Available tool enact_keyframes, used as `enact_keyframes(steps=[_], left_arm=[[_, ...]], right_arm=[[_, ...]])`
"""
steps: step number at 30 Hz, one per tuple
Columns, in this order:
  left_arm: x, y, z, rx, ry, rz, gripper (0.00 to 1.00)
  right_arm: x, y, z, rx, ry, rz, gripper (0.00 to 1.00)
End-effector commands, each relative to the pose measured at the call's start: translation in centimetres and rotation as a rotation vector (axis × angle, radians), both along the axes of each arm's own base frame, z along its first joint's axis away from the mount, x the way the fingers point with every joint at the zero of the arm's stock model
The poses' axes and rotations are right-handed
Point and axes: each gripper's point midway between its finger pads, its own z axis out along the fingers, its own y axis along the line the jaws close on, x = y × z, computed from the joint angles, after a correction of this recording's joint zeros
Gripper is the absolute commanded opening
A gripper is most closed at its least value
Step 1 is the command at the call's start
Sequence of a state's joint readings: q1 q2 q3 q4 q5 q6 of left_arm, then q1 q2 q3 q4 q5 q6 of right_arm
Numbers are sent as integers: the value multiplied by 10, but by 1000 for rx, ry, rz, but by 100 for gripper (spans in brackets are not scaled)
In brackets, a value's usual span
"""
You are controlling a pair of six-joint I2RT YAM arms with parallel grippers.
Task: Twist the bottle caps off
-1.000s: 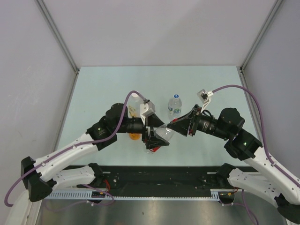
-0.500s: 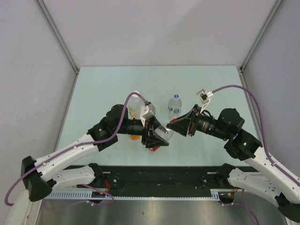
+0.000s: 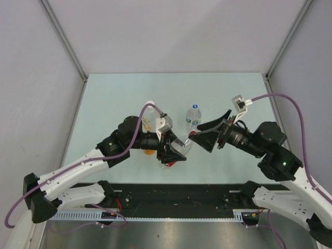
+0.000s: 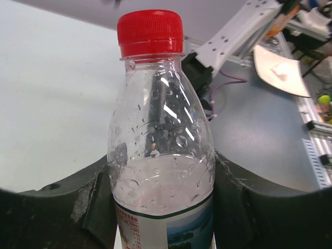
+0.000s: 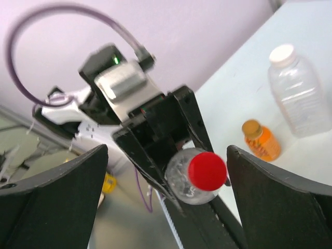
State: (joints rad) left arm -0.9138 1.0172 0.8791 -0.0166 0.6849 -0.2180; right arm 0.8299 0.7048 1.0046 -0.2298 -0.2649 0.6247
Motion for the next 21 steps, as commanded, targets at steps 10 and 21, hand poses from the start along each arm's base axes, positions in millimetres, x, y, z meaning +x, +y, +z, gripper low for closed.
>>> enact_keyframes(steps=[10, 21], left_arm=[[62, 11, 31, -56, -305, 490, 0], [84, 5, 32, 15, -521, 739, 0]], right_arm=[[31, -66, 23, 44, 8, -403, 100], [45, -54, 13, 51, 99, -460, 78]])
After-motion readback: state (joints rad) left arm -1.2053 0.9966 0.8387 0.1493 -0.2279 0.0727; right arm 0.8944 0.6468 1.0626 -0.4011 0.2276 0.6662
